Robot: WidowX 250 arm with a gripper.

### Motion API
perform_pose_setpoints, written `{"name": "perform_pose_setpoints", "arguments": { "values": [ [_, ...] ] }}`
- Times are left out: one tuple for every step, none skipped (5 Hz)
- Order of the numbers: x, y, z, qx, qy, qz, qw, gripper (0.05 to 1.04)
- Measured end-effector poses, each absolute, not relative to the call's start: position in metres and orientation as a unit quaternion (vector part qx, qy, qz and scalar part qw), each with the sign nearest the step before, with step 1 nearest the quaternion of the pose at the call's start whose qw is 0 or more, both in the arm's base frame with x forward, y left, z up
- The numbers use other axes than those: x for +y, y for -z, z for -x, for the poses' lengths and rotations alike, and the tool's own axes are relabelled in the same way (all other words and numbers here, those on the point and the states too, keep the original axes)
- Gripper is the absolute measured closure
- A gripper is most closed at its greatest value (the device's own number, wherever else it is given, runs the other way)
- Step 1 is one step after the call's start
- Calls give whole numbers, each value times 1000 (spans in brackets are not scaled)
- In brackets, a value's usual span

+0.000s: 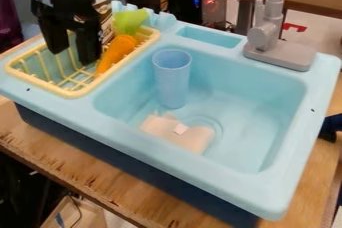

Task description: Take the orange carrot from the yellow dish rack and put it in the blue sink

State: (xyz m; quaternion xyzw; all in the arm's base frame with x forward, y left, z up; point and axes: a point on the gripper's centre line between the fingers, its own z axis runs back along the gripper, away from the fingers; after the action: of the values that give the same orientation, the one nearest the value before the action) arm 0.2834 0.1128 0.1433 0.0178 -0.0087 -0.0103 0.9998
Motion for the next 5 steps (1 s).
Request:
{"name": "perform_pose_setpoints", "arguments": {
  "values": [
    [115, -129, -292, -13, 15, -9, 1000, 82],
    [110, -120, -301, -34, 22, 9, 999, 82],
    [106, -107, -304, -32, 25, 23, 999, 82],
    [101, -100, -307, -61, 22, 60, 996, 133],
    [96, -100, -310, -79, 16, 75, 994, 399]
  ]
}}
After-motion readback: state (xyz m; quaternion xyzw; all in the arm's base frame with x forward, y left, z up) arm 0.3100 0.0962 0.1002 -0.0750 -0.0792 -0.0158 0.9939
